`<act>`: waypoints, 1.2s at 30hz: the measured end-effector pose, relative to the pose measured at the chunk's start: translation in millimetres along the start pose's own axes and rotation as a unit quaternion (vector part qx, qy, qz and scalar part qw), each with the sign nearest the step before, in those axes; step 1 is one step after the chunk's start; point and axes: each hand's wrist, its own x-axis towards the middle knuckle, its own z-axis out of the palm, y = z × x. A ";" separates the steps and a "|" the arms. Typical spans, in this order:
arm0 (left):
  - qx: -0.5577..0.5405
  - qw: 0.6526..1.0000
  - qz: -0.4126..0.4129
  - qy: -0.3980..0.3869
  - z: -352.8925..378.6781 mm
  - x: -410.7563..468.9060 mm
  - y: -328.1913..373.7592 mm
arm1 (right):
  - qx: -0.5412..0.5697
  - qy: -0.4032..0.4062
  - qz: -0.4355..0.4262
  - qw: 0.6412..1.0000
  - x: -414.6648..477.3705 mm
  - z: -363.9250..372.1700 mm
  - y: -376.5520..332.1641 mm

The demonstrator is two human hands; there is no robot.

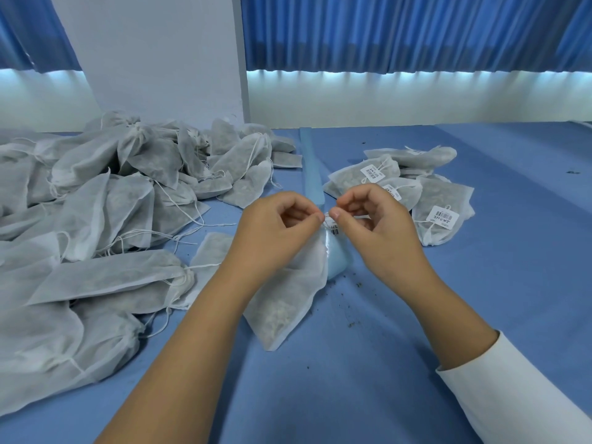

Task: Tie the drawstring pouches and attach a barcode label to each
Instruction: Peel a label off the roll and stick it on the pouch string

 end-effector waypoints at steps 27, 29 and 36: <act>-0.096 0.995 -0.033 -0.010 -7.5 2.0 9.1 | -0.008 -0.004 0.036 0.999 1.6 -0.9 -4.0; -0.161 0.983 -0.083 0.006 -4.6 4.1 10.3 | -0.010 -0.009 0.039 0.999 1.3 -0.1 -4.7; -0.292 0.944 -0.130 0.078 -10.2 8.8 8.3 | 0.096 0.018 0.068 0.993 3.4 -3.3 -5.0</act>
